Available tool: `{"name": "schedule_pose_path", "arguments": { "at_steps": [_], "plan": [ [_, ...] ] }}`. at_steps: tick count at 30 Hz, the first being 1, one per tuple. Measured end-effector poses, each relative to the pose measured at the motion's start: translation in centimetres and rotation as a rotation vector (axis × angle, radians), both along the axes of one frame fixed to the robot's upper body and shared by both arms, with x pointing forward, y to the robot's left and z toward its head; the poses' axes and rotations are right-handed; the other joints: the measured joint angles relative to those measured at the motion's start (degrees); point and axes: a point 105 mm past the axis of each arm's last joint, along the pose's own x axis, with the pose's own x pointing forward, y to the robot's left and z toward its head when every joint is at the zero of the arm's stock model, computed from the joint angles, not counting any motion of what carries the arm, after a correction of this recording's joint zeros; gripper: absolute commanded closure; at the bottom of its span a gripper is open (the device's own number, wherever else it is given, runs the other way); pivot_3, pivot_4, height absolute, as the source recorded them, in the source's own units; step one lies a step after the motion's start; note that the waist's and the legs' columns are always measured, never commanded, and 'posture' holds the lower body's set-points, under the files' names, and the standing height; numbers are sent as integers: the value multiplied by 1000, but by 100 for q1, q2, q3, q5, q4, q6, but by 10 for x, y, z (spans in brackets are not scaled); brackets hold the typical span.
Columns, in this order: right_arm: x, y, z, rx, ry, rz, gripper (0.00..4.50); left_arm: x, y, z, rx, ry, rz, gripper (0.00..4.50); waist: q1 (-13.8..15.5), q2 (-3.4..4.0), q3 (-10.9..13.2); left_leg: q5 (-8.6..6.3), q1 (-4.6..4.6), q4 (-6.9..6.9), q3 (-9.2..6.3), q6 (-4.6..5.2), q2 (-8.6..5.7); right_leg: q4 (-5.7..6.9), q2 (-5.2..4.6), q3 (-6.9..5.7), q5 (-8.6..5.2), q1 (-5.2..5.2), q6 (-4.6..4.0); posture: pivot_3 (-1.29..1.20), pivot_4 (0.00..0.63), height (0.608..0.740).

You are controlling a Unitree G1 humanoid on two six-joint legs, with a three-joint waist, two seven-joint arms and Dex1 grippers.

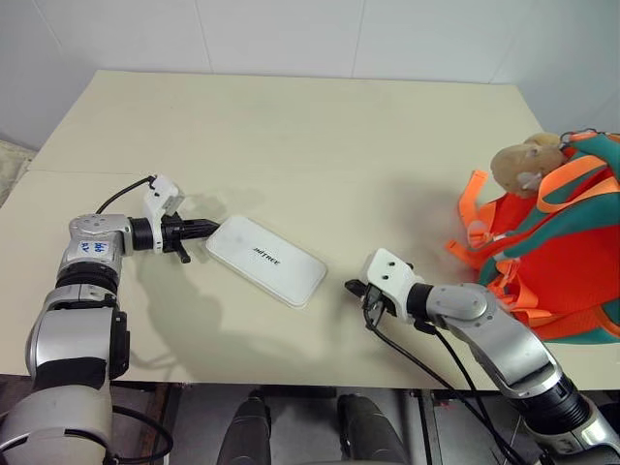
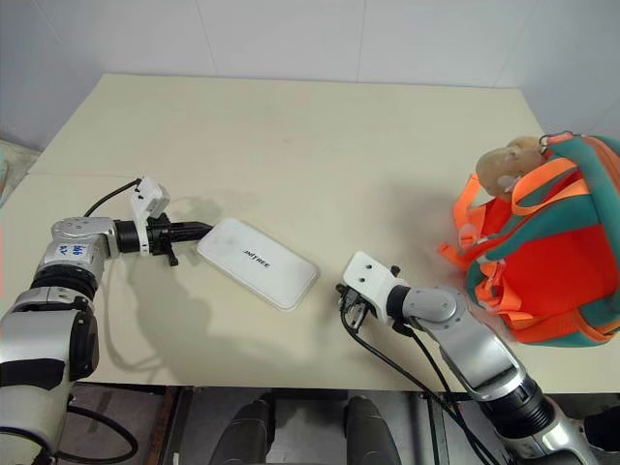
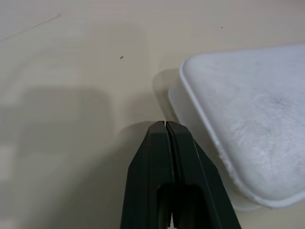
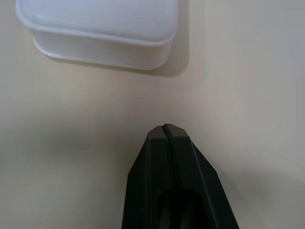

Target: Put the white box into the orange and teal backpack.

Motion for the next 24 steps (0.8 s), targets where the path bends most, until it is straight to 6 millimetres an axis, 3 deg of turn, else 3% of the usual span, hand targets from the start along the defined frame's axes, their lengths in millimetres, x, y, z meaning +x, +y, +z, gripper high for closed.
{"name": "schedule_pose_path", "arguments": {
  "at_steps": [9, 16, 24],
  "plan": [
    [-6, 30, 3, 34, 2, 115, 4500, 0, -10, -5, 15, 19, -41, 4459, 1, 0, 0, 1, 0, 1, -2, -2, 0, 1, 0, -3, 0, 1, 0, 0, 150, 740],
    [-1, 30, -2, 14, 7, 121, 4500, -4, -8, 0, 41, 3, -73, 4459, -8, 0, 0, 2, 0, -1, -3, -3, 0, 2, 0, -4, 0, 0, 0, 0, 150, 740],
    [2, 21, 0, -33, -12, 129, 4500, -19, -8, -11, 81, 57, -134, 4459, 22, -1, -1, 2, 1, 2, -5, -4, 0, 4, -1, -6, 0, 4, 0, 0, 150, 740]
  ]
}}
